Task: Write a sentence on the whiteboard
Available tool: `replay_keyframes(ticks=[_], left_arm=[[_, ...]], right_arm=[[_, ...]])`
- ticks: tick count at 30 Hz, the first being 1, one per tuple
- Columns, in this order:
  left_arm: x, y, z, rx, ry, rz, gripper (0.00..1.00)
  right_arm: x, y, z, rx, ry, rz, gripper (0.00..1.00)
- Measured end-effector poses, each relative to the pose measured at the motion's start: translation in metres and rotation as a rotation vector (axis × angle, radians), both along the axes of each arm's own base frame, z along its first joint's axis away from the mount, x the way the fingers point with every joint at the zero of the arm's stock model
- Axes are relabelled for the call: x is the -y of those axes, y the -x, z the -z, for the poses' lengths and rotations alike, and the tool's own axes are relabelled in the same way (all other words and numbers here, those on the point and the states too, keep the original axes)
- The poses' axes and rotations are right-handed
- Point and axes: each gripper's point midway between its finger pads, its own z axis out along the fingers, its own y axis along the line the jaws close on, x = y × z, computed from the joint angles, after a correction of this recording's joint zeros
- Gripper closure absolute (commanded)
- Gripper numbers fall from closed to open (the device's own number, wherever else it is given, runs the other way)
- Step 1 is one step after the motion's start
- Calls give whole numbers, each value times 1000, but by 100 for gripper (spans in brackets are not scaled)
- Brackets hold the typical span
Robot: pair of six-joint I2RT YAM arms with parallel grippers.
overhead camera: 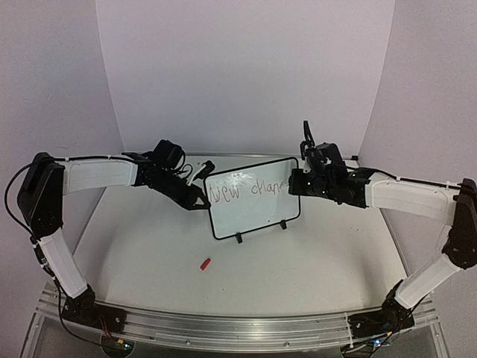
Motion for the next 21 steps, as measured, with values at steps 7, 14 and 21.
replay_keyframes(ticks=[7,14,21], left_arm=[[0,0,0,0,0,0,100],[0,0,0,0,0,0,100],[0,0,0,0,0,0,100]], right_arm=[[3,0,2,-3,5,20,100],[10,-1,3,-4,25,49,100],[11,-2,3,-1,28,58,100]])
